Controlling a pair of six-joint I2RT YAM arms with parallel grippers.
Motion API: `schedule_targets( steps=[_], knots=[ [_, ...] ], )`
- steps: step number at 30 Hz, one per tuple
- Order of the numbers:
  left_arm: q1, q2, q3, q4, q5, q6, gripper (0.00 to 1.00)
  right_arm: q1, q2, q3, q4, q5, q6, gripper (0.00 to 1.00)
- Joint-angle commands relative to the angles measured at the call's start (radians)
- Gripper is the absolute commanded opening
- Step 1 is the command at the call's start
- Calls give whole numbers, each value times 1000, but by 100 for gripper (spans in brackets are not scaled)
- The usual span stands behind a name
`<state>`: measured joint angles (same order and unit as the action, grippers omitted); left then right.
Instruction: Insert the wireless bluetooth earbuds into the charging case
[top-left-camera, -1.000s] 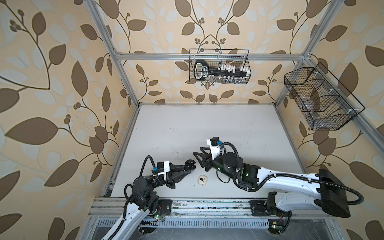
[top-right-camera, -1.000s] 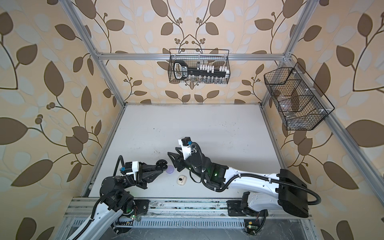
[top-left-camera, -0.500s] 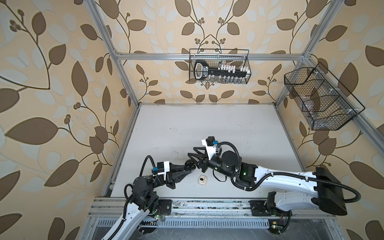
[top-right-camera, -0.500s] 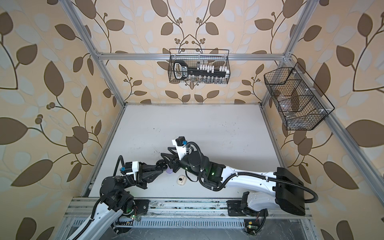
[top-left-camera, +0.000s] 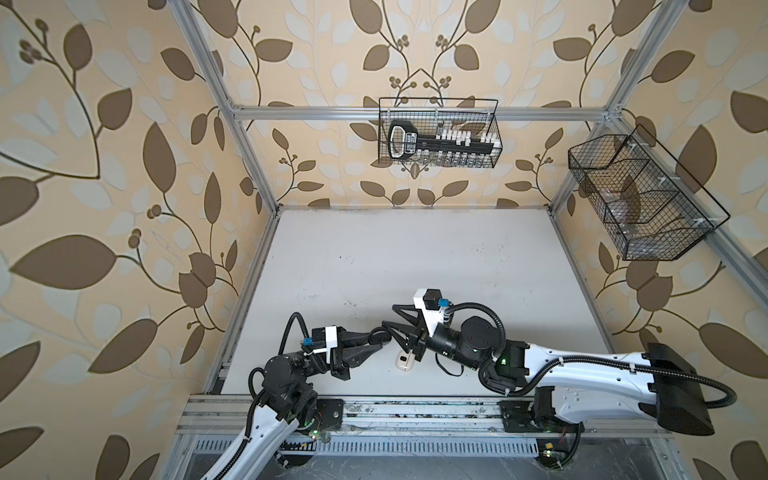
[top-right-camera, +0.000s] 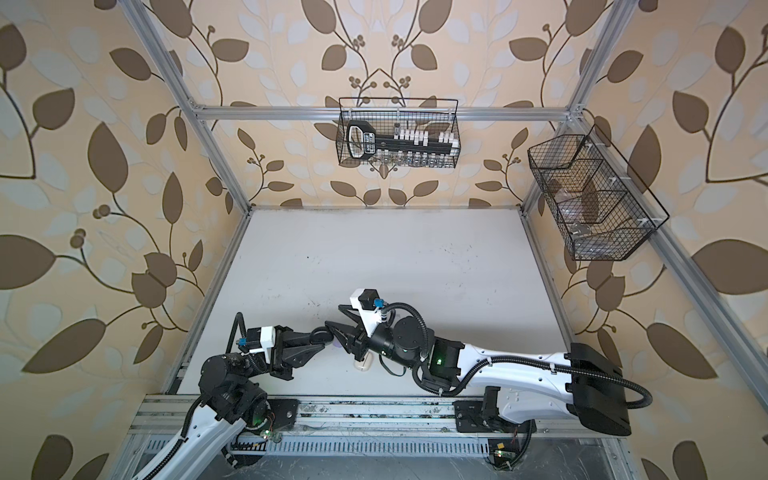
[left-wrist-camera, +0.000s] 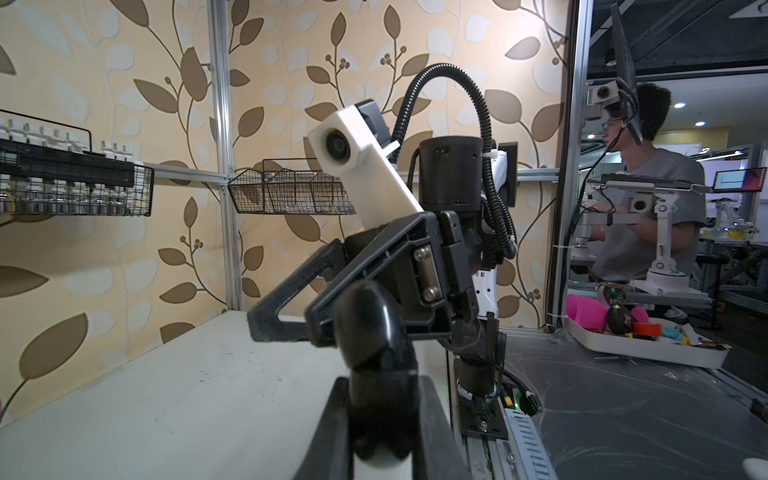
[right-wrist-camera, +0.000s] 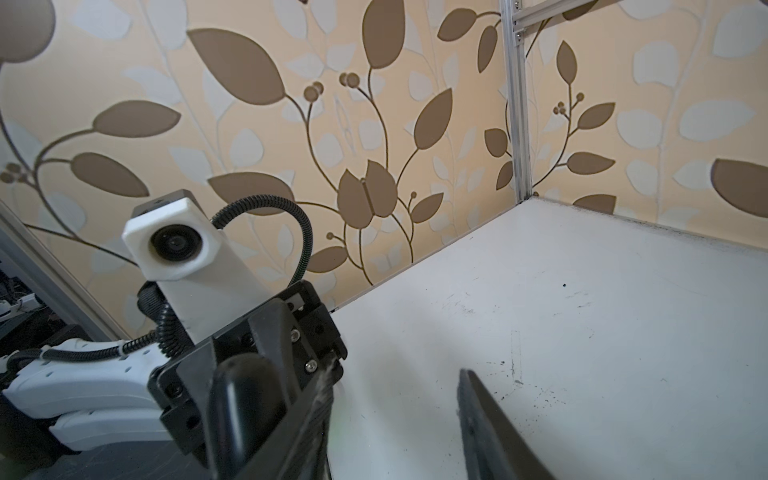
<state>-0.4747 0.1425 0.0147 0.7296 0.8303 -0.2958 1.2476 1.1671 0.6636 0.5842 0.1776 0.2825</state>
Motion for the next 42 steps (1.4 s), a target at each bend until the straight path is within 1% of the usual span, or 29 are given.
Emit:
schedule_targets(
  steps=[1,5,8,12,15,19,20,23,25,27,29,31,32,34,38,40,42],
  knots=[
    [-1,20,3,2,-23,12,0,39,-23,-9,63,-95,-62,50],
    [0,25,4,-4,-26,18,0,60,-36,-8,34,-46,-80,49],
    [-1,30,5,-27,-46,37,0,63,-64,-13,-6,27,-77,49],
    [0,72,8,-67,-139,63,0,62,-135,-34,-84,159,-62,51],
    [0,146,9,-50,-230,54,0,61,-203,-53,-157,255,-42,53],
    [0,334,14,45,-374,-3,0,38,-280,-47,-329,405,20,57],
    [0,386,22,63,-391,-10,0,24,-296,-46,-371,432,41,57],
    [2,576,88,83,-431,-54,0,-47,-354,-61,-480,469,116,58],
    [3,710,144,85,-498,-119,0,-109,-394,-72,-555,477,172,59],
    [2,828,213,60,-514,-164,0,-163,-425,-75,-623,495,210,61],
    [3,929,290,-9,-552,-228,0,-216,-455,-72,-701,509,244,62],
    [4,1020,377,-121,-566,-253,0,-274,-485,-71,-773,510,263,63],
    [5,1052,413,-163,-572,-258,0,-300,-496,-74,-800,509,271,65],
    [7,1104,455,-219,-635,-268,0,-366,-508,-81,-850,498,281,67],
    [14,1138,455,-242,-774,-278,0,-519,-492,-104,-905,464,285,66],
    [17,1154,473,-295,-823,-263,0,-602,-480,-127,-904,434,293,65],
    [26,1177,492,-331,-852,-261,0,-669,-474,-163,-864,404,278,65]
  ],
)
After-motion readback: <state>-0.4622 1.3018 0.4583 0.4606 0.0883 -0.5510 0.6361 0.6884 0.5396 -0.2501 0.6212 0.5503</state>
